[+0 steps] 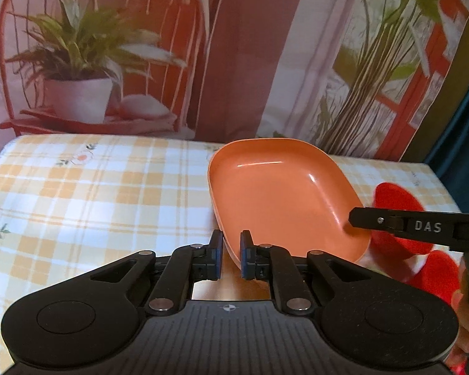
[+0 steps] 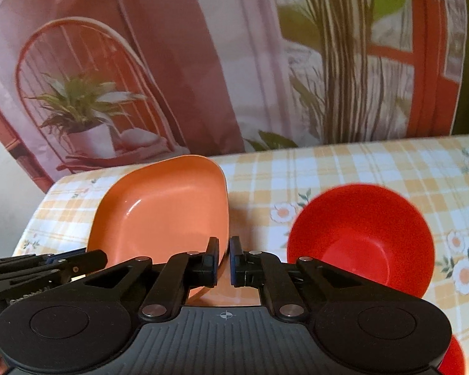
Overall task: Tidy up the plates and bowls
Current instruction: 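Grasp the orange plate rim with the left gripper and lift it, then lower the orange plate onto the green plate stack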
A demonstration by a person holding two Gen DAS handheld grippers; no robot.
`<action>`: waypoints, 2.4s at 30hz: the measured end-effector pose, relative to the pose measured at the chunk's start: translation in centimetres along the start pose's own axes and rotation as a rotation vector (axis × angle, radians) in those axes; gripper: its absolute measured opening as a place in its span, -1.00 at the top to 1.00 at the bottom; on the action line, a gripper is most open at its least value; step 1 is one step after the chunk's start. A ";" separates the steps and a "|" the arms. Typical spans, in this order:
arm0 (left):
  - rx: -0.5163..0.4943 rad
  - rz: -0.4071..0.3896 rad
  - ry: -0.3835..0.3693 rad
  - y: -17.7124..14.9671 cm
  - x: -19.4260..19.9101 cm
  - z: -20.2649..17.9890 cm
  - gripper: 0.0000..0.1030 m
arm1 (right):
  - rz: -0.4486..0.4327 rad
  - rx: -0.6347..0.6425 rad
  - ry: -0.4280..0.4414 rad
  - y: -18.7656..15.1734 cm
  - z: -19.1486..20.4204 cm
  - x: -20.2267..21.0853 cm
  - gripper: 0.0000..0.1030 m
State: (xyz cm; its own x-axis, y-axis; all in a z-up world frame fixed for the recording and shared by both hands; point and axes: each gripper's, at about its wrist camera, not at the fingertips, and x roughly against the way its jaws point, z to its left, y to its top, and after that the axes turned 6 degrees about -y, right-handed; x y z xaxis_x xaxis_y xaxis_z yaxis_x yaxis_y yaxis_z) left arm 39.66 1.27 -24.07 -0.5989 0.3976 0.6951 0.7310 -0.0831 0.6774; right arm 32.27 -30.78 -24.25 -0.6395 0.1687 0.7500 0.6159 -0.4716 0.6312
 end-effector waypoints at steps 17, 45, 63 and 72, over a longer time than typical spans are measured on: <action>-0.024 -0.020 -0.049 -4.6 8.9 -6.3 0.70 | -0.015 0.106 0.022 -3.3 -2.1 8.7 0.91; 0.056 0.111 -0.061 -10.4 7.1 -7.2 0.68 | 0.062 0.168 -0.001 -7.8 -3.2 8.7 0.90; 0.045 0.135 -0.064 -10.2 6.2 -7.2 0.68 | 0.067 0.172 -0.034 -8.2 -3.3 8.2 0.90; 0.034 0.114 -0.051 -10.1 6.7 -7.3 0.66 | 0.057 0.168 -0.026 -8.2 -3.4 8.5 0.77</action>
State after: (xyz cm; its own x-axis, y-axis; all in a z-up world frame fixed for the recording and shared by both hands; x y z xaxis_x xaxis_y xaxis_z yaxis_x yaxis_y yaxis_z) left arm 25.88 -1.93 -24.52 -0.4947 0.4337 0.7531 0.8044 -0.0996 0.5857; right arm 20.28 -28.44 -23.71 -0.5903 0.1690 0.7893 0.7208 -0.3297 0.6097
